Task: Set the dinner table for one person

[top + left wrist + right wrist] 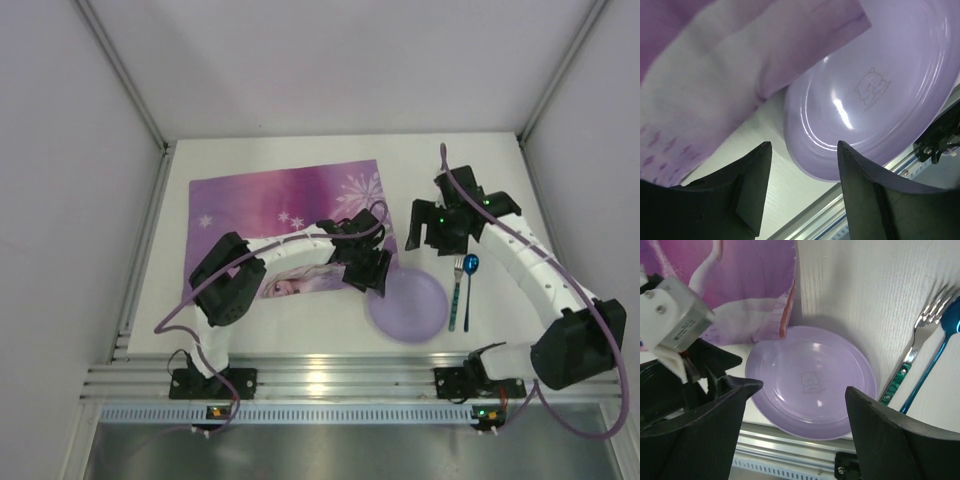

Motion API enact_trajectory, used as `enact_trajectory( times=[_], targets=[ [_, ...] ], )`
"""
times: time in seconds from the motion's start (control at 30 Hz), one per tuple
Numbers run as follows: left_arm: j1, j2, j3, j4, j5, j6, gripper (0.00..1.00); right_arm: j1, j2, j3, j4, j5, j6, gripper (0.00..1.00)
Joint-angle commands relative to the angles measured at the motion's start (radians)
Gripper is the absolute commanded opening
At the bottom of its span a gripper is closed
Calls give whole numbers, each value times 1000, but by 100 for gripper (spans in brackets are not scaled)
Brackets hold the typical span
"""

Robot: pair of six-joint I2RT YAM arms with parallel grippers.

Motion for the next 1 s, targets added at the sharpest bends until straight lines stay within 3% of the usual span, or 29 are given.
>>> enact_trajectory(
  times=[0.0,0.1,0.2,0.37,0.4,0.5,0.73,0.97],
  targets=[
    [-22,6,26,12,-38,-41,60,-14,-97,-25,-36,28,21,81],
    [-30,30,23,9,-35,-56,52,-32,-146,-46,-65,42,8,81],
    [-45,43,21,25,-6,-59,36,-58,-187,-72,-80,44,-5,81],
    [-64,92,27,22,24,-65,29,-100,-223,-83,-96,44,-27,81],
    [-64,96,33,17,27,-67,17,-103,-224,-76,-97,44,-33,81],
    [-64,84,59,3,31,-61,0,-115,-221,-56,-105,44,-42,81],
    [-13,-109,188,-97,-12,-37,0,-124,-207,-2,-99,65,-50,81],
    [341,-305,46,-95,-13,-21,0,-126,-146,35,-61,48,-56,81]
  ],
)
